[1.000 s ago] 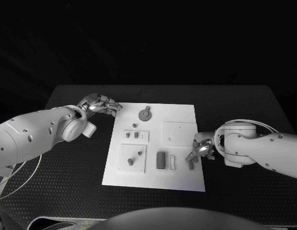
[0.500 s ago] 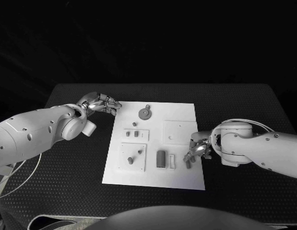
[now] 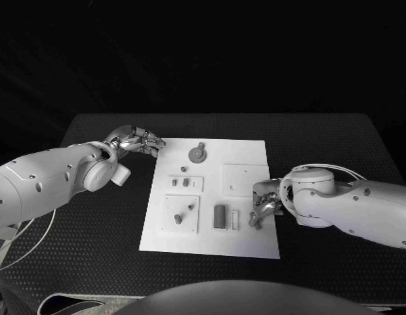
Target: Assemble the parts on the task board
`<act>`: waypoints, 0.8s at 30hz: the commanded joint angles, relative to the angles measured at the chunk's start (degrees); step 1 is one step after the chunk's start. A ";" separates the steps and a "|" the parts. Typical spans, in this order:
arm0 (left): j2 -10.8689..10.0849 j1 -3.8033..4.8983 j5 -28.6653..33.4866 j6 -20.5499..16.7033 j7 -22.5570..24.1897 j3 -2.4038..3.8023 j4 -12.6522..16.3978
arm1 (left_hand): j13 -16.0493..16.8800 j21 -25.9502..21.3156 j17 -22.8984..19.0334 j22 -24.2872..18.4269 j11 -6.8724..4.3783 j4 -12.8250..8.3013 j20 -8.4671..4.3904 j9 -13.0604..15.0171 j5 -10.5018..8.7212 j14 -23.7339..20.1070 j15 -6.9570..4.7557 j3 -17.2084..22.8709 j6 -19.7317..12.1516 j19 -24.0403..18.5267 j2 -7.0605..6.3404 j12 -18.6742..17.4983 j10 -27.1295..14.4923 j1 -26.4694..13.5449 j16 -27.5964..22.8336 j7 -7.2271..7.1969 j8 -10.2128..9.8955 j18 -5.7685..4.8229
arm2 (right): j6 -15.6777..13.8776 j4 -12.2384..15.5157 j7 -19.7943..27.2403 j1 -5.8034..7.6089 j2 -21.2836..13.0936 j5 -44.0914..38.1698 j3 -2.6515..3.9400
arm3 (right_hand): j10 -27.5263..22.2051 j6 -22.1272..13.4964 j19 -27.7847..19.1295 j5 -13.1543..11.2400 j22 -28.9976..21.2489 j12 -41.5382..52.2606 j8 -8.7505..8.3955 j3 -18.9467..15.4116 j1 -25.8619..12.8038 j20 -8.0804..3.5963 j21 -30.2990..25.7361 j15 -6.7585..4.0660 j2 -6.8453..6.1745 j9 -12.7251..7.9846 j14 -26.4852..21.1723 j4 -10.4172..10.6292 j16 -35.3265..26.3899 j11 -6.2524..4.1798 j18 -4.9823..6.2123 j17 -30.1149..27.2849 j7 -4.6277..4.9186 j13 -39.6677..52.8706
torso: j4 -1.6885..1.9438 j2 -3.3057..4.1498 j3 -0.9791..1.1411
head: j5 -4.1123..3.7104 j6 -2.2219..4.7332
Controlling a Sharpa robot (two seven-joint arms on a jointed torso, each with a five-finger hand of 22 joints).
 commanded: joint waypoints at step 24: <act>-0.01 0.01 0.33 0.81 0.43 0.01 0.16 | -0.05 0.21 0.15 -0.09 -0.04 -0.04 0.01 -0.08 0.10 0.14 0.31 -0.18 -0.37 -0.12 0.06 0.09 -0.29 -0.48 -0.43 0.04 -0.06 1.02 | -1.72 -0.91 -0.94 -2.01 0.33 2.64 -1.09 | -1.59 -3.70 -1.37 -0.21 1.22 -1.98 -3.30 -0.06 7.75 0.69 0.22 0.98 12.16 -1.23 -1.15 -2.17 -0.44 0.66 0.79 -1.11 1.92 -1.33 | 0.11 -0.03 -0.04 | -0.05 -0.14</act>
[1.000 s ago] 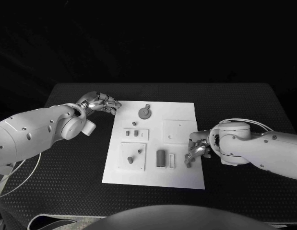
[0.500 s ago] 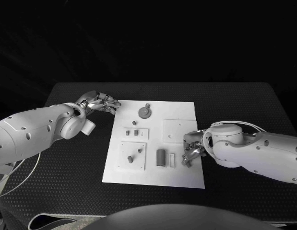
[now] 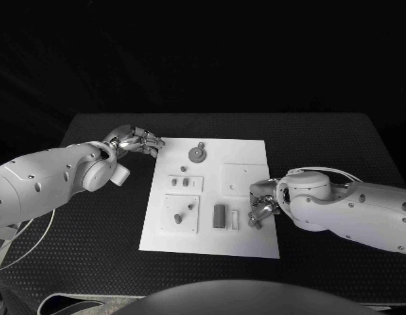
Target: Assemble the parts on the task board
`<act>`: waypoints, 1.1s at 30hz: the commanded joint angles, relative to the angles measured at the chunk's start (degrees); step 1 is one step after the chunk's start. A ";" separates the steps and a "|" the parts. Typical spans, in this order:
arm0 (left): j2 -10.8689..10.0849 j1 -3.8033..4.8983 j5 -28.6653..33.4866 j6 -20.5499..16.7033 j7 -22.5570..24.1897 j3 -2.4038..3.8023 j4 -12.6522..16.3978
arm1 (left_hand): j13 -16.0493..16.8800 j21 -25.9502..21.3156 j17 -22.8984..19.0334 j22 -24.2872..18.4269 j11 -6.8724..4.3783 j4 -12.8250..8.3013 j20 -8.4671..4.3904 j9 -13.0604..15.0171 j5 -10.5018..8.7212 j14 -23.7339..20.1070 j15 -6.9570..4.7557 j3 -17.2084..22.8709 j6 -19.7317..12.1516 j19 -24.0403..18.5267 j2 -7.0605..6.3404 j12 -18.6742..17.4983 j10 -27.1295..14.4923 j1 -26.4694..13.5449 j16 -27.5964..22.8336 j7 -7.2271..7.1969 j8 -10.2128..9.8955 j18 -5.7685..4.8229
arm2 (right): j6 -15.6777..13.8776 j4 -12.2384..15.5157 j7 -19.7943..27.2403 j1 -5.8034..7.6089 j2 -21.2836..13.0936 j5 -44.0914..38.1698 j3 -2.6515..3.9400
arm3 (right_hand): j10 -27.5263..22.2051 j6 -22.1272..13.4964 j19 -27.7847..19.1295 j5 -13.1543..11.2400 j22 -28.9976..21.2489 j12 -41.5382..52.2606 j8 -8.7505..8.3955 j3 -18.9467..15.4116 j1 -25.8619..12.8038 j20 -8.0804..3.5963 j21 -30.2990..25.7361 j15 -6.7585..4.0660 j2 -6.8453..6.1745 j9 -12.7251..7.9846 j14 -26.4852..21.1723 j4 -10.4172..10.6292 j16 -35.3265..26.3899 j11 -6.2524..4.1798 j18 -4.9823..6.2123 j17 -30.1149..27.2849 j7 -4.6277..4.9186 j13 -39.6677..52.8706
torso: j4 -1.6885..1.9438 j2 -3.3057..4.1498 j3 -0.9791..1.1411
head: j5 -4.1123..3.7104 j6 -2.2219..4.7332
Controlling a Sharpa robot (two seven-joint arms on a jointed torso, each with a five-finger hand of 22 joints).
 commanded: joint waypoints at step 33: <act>0.28 0.02 0.31 0.89 0.31 0.01 0.04 | -0.05 0.22 0.20 -0.11 -0.06 -0.08 0.00 -0.09 0.10 0.16 0.30 -0.14 -0.38 -0.12 0.07 0.11 -0.27 -0.47 -0.26 0.04 -0.03 1.03 | -17.00 2.14 -1.52 -0.15 -2.31 35.07 -0.77 | 0.10 -3.13 -0.36 0.26 1.17 -0.15 -7.69 -1.35 5.36 -0.11 0.88 -0.16 5.23 0.04 0.36 0.03 0.10 -0.52 0.75 0.54 2.34 -0.03 | -0.03 0.02 0.02 | 0.12 -0.18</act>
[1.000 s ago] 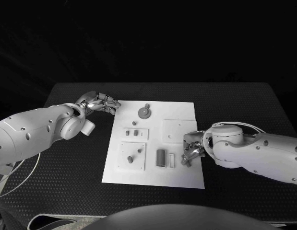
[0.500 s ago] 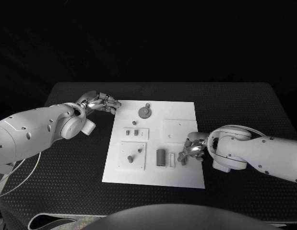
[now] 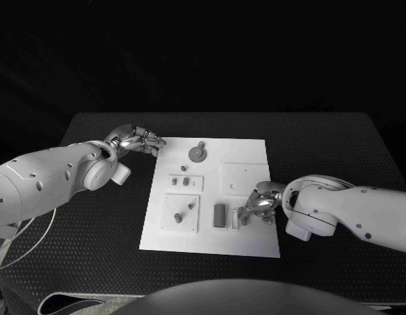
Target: Assemble the parts on the task board
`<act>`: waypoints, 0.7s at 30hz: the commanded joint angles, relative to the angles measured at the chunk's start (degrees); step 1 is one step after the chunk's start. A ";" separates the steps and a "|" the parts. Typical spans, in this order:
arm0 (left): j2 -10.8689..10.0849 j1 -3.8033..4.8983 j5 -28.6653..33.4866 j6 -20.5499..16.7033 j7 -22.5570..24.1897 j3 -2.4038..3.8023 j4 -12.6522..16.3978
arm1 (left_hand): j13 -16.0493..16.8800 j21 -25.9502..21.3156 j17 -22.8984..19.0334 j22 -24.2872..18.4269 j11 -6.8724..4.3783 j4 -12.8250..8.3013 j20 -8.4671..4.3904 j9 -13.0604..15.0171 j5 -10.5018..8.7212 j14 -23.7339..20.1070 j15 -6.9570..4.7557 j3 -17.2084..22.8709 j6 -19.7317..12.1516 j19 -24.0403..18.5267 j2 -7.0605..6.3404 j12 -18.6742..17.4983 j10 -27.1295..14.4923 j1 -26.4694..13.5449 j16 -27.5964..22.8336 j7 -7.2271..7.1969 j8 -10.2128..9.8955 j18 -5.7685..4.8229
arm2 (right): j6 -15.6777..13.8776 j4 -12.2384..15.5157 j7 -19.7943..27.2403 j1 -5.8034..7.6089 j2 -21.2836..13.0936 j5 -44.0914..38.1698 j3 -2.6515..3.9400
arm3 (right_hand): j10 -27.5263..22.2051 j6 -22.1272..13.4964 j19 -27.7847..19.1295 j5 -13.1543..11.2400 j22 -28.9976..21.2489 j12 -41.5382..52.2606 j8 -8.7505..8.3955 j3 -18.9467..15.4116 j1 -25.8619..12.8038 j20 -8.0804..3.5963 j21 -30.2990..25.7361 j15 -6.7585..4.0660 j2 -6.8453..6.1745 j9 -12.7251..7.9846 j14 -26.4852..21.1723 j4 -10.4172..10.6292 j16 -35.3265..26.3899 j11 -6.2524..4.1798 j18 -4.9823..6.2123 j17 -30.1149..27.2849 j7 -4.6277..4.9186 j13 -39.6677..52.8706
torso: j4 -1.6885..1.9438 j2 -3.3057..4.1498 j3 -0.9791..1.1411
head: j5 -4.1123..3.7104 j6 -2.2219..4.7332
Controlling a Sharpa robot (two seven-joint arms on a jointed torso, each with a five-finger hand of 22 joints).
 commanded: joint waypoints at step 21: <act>-0.07 0.03 0.30 0.75 0.31 0.01 0.34 | -0.05 0.22 0.12 -0.08 -0.06 -0.10 0.00 -0.09 0.09 0.16 0.30 -0.14 -0.37 -0.12 0.02 0.11 -0.26 -0.48 -0.30 0.03 -0.01 1.02 | 0.48 -1.83 -1.26 -0.01 2.42 8.89 -0.06 | 0.29 -0.56 -0.17 0.20 1.12 0.01 0.13 -0.67 2.04 -0.35 0.20 -0.25 1.78 0.05 0.20 0.11 0.00 0.08 0.73 -0.35 0.91 -0.16 | 0.13 0.01 -0.01 | -0.17 -0.18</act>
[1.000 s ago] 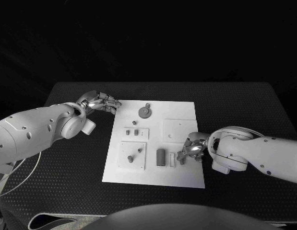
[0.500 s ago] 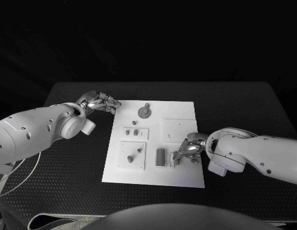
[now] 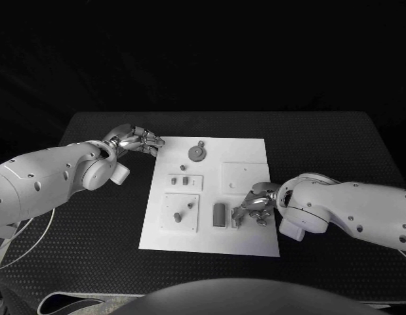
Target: Assemble the parts on the task board
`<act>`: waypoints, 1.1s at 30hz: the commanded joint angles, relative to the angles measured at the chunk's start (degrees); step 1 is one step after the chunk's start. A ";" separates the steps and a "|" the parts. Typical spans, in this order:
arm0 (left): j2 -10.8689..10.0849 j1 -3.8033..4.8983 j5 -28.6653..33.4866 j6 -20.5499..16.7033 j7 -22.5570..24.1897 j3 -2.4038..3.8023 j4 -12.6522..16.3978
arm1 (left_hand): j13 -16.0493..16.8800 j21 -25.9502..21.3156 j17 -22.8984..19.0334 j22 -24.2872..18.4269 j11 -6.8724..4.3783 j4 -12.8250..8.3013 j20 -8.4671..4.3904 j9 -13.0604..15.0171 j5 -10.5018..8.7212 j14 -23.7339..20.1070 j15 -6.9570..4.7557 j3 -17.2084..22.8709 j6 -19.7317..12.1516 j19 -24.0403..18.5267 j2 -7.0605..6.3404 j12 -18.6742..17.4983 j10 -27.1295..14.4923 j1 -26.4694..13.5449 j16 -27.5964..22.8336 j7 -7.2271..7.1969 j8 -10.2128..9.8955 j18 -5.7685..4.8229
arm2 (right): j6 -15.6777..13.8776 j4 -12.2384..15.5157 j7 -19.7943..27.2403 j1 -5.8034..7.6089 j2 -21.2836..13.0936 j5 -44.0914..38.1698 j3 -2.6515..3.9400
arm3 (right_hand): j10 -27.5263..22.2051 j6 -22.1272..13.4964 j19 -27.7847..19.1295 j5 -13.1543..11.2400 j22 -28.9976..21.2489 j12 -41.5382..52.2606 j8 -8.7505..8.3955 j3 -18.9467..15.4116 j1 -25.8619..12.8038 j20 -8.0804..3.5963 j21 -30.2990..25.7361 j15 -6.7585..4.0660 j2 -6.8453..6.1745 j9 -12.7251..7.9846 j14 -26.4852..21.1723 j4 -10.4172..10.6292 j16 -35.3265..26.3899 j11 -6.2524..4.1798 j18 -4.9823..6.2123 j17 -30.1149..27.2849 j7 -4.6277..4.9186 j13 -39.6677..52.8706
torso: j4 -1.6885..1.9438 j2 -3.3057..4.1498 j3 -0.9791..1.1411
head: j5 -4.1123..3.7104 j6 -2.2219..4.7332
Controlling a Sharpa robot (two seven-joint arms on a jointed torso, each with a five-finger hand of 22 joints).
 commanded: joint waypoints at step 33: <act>-0.11 0.03 0.29 0.82 0.32 0.01 0.26 | -0.05 0.22 0.17 -0.10 -0.06 -0.07 0.00 -0.10 0.10 0.17 0.30 -0.12 -0.38 -0.12 0.04 0.11 -0.26 -0.52 -0.36 0.04 0.01 1.02 | 2.42 -0.87 -0.12 -0.04 0.94 1.44 -0.13 | -0.02 -0.57 -0.33 0.19 1.08 -0.42 0.06 -0.66 1.81 -0.29 0.15 -0.29 1.40 -0.15 -0.19 0.12 -0.13 0.14 0.73 -0.33 0.92 -0.35 | -0.02 -0.03 0.14 | 0.02 -0.52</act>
